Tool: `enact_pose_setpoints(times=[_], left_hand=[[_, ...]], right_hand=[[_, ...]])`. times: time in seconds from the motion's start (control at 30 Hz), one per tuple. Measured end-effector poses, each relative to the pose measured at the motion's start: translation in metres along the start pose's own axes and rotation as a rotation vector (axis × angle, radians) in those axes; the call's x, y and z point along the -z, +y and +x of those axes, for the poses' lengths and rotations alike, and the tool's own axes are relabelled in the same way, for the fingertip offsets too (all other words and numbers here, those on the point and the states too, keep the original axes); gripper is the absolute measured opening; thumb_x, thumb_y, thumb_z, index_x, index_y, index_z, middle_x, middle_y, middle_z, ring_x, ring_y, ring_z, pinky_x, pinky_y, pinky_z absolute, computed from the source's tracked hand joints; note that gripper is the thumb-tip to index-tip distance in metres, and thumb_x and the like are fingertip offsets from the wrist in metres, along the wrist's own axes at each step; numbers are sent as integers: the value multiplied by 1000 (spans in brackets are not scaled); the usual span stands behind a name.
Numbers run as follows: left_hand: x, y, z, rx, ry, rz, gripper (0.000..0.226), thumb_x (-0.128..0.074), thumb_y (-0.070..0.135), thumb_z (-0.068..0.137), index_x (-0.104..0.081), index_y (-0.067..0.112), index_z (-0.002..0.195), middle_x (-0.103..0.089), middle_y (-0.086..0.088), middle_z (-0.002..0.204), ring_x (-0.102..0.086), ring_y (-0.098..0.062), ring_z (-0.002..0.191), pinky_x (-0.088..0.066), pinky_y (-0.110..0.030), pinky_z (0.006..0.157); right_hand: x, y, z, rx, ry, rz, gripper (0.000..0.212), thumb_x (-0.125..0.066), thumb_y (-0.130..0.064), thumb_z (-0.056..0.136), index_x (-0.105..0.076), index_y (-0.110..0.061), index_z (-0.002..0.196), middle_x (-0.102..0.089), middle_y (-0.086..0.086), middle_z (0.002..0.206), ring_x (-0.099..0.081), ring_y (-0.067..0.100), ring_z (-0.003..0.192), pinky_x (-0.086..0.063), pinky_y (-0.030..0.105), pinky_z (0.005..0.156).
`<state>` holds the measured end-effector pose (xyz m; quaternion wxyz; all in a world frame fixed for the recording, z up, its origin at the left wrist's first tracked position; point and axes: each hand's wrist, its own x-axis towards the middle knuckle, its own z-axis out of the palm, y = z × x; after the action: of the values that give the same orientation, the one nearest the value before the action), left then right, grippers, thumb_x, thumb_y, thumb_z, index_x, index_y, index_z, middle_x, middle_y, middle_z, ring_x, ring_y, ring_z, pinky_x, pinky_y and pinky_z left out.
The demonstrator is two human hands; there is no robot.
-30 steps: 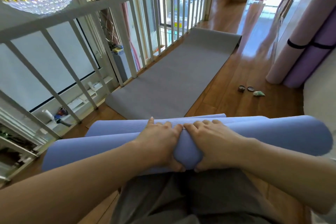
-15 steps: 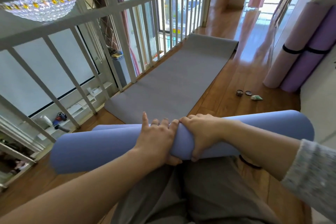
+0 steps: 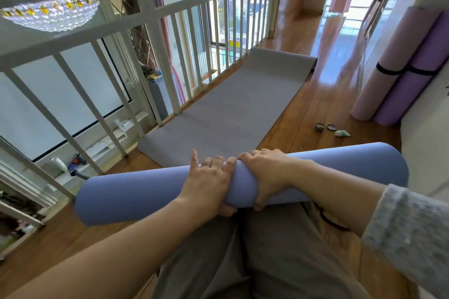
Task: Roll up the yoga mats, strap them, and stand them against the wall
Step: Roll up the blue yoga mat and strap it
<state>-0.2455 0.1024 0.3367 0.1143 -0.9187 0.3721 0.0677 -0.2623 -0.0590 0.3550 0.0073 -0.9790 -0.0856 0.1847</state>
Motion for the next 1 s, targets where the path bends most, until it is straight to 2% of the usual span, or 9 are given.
enact_pose_setpoints(times=[0.07,0.13,0.2,0.33,0.47,0.57,0.77,0.9,1.0], left_hand=[[0,-8,4,-7,-6,-57,103,-66,61,75,-9,20,150,-36,-7,146,-38,-28,133,-7,-57,115],[3,-15,10,-9,-42,-120,105,-68,61,72,-11,21,150,-38,-6,145,-38,-28,132,-10,-57,115],[9,-21,18,-16,-102,-158,105,-69,62,71,-13,22,150,-38,-5,145,-38,-28,133,-13,-57,115],[17,-22,26,35,-151,-142,100,-67,59,74,-13,23,150,-37,-5,146,-36,-28,134,-7,-64,112],[-9,-5,6,86,49,54,99,-57,57,83,6,22,152,-22,-9,152,-24,-30,140,2,-66,110],[-19,-5,1,87,139,54,95,-55,55,84,4,24,151,-25,-8,150,-28,-29,137,2,-64,111],[22,-6,-16,49,131,61,98,-62,56,79,-5,21,151,-37,-11,142,-40,-31,129,7,-61,112],[34,1,-49,-10,82,77,101,-60,57,80,1,20,151,-33,-7,146,-38,-30,131,6,-59,113],[23,15,-58,-47,-11,94,102,-62,53,81,3,19,151,-30,-11,146,-35,-31,133,6,-59,113]], right_hand=[[-7,-2,-2,-21,51,-16,99,-81,-56,59,-32,-25,139,-49,2,131,-48,24,118,-38,43,102],[-22,-6,-8,-38,158,-133,108,-75,-55,69,-13,-20,150,-36,8,144,-36,28,132,-24,51,113],[-37,-9,-12,-31,271,-208,107,-69,-54,75,-3,-19,152,-28,10,149,-29,30,137,-18,52,115],[-32,-3,0,-1,319,-145,100,-70,-56,69,-18,-21,147,-43,7,139,-44,28,124,-34,47,107],[-28,1,1,12,306,-122,96,-72,-56,67,-24,-22,143,-48,6,132,-49,26,117,-40,45,101],[-29,-1,0,8,299,-146,92,-71,-54,68,-28,-21,141,-49,6,130,-50,26,115,-41,43,99],[12,-7,-23,58,257,-188,89,-71,-60,63,-34,-25,137,-55,0,119,-55,20,105,-47,38,91],[18,-23,-58,89,194,-177,88,-70,-63,62,-35,-26,134,-53,-2,116,-54,18,101,-47,36,88],[-4,-34,-71,71,143,-139,87,-72,-60,64,-35,-25,134,-52,-1,122,-52,19,107,-44,35,92]])
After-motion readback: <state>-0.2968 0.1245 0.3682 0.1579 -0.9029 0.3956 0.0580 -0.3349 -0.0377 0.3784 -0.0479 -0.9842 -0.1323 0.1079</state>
